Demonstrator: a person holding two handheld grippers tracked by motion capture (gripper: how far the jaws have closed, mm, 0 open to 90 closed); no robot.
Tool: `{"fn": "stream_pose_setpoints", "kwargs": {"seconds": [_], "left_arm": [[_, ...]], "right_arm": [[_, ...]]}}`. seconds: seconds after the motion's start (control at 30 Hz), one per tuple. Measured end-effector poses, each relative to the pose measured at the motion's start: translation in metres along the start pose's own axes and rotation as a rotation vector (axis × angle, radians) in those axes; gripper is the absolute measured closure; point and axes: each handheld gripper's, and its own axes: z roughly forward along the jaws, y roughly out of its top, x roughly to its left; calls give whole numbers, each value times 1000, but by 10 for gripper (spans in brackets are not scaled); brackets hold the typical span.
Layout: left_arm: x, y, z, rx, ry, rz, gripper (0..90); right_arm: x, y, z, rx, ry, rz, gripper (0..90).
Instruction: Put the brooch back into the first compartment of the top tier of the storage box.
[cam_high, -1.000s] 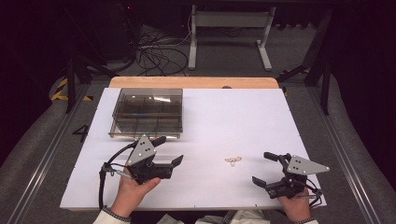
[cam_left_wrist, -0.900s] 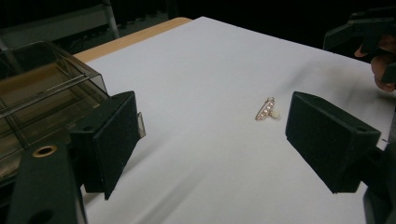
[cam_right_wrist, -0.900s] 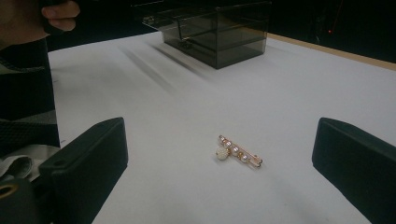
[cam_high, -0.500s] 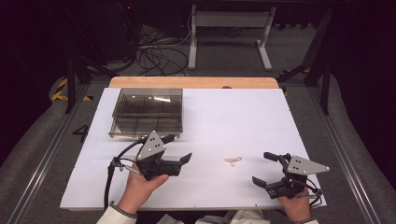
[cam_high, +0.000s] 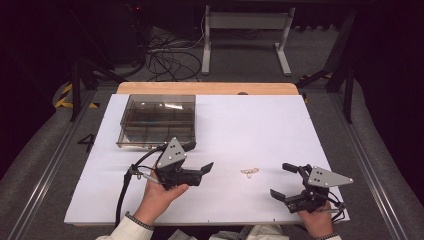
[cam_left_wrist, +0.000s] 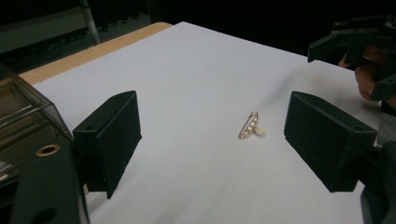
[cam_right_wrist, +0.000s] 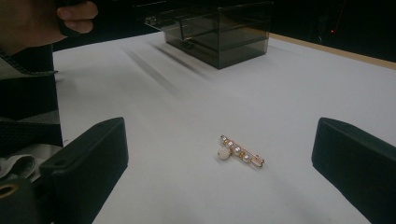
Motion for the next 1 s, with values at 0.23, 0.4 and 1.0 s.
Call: {"fn": "stream_pose_setpoints", "kwargs": {"seconds": [0.23,0.4,1.0], "left_arm": [[-2,3,19,16,-31,-9,209],[-5,6,33,34,-52,-14,212],[-7,7,82,103,-107,-45,227]], "right_arm": [[0,0,-1,-2,2,1,42],[0,0,-1,-5,4,3,42],[-1,0,-2,-6,12,7,42]]}}
